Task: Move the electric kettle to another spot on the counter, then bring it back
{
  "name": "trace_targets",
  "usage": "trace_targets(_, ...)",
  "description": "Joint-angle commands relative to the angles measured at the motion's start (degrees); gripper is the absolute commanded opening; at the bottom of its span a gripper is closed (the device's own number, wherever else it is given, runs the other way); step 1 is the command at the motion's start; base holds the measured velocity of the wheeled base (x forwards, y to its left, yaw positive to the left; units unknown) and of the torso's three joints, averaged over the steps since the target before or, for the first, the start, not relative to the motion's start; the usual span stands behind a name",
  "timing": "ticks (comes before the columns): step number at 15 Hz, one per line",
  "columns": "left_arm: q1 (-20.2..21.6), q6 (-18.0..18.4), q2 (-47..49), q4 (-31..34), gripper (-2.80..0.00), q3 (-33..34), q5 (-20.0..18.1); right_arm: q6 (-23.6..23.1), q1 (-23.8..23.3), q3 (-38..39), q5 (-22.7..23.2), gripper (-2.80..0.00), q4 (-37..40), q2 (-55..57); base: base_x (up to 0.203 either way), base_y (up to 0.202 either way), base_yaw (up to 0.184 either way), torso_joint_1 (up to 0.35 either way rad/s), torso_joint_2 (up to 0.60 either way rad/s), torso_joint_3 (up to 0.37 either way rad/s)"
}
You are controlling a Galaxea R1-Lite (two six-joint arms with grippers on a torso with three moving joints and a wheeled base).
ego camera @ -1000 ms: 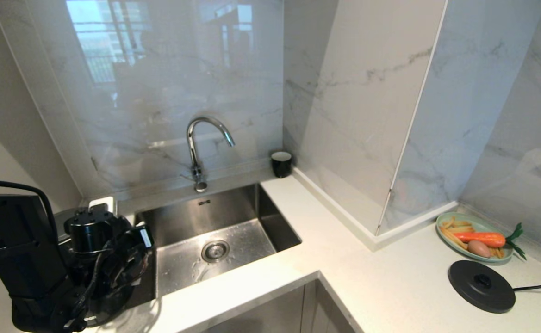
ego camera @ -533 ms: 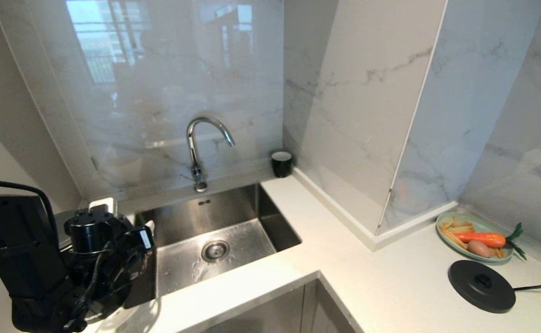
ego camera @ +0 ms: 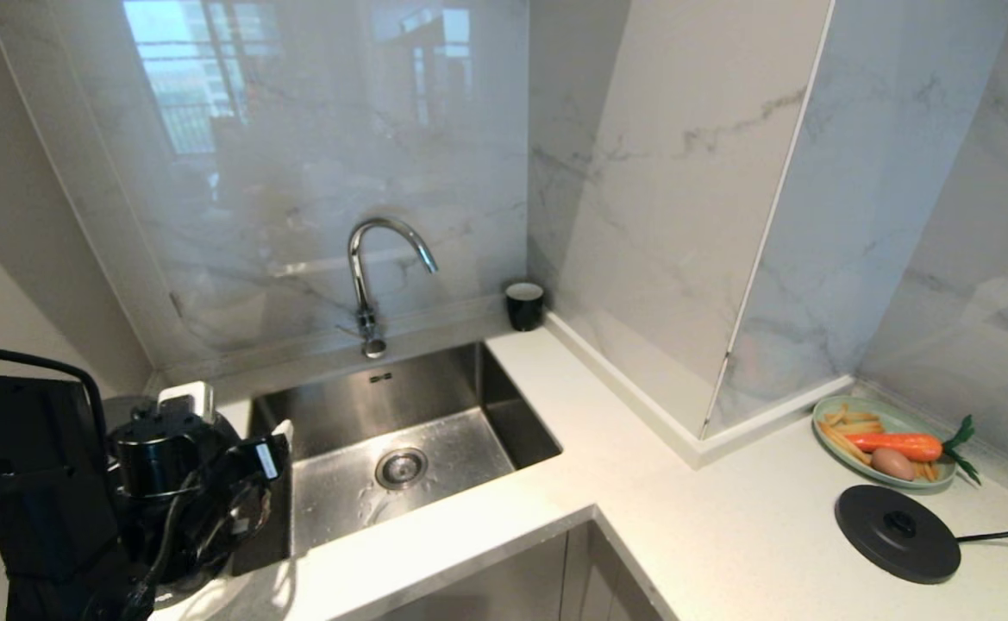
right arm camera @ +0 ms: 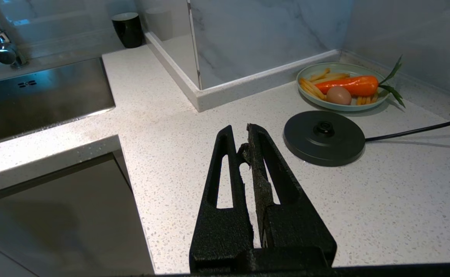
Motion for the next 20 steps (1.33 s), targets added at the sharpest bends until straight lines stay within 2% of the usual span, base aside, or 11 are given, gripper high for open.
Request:
trace_targets(1, -0.2, 0.8, 1.9, -0.9, 0.0, 3.0, 0.4, 0.1, 0.0, 0.0, 0.0, -2.8, -0.1, 0.0, 0.0, 0.0, 0.0, 0.0, 0.0, 0.0)
trace_targets(8, -1.0, 0.6, 0.1, -0.9, 0.0, 5.7, 0.3, 0.0, 0.0, 0.0, 0.0, -2.8, 0.0, 0.0, 0.0, 0.0, 0.0, 0.0, 0.0, 0.0)
trace_targets(11, -2.6, 0.4, -1.3, -0.9, 0.0, 8.3, 0.4, 0.0, 0.0, 0.0, 0.0, -2.8, 0.0, 0.0, 0.0, 0.0, 0.0, 0.0, 0.0, 0.0)
trace_targets(20, -3.3, -0.6, -4.9, -0.9, 0.0, 14.6, 0.9, 0.0, 0.0, 0.0, 0.0, -2.8, 0.0, 0.0, 0.0, 0.0, 0.0, 0.0, 0.0, 0.0)
